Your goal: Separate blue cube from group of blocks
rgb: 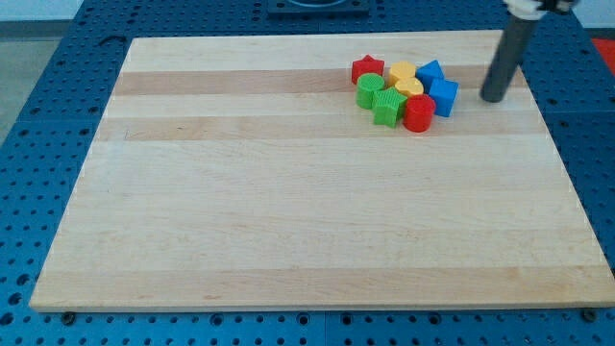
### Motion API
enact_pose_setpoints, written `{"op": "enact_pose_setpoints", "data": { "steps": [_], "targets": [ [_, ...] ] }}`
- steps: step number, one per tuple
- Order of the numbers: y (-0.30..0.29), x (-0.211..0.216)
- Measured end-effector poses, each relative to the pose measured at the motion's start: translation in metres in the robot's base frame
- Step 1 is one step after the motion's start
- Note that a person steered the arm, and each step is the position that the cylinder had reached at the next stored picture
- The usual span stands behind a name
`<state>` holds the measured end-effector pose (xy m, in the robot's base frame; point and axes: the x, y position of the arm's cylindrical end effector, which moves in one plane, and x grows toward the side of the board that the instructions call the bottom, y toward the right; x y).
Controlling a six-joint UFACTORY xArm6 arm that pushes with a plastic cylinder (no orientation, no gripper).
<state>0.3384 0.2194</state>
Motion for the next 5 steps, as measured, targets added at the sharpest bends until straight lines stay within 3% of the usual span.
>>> {"op": "enact_pose_setpoints", "data": {
  "steps": [3,5],
  "targets": [
    [-0.117,0.000],
    [-0.122,0.000]
  ]
}}
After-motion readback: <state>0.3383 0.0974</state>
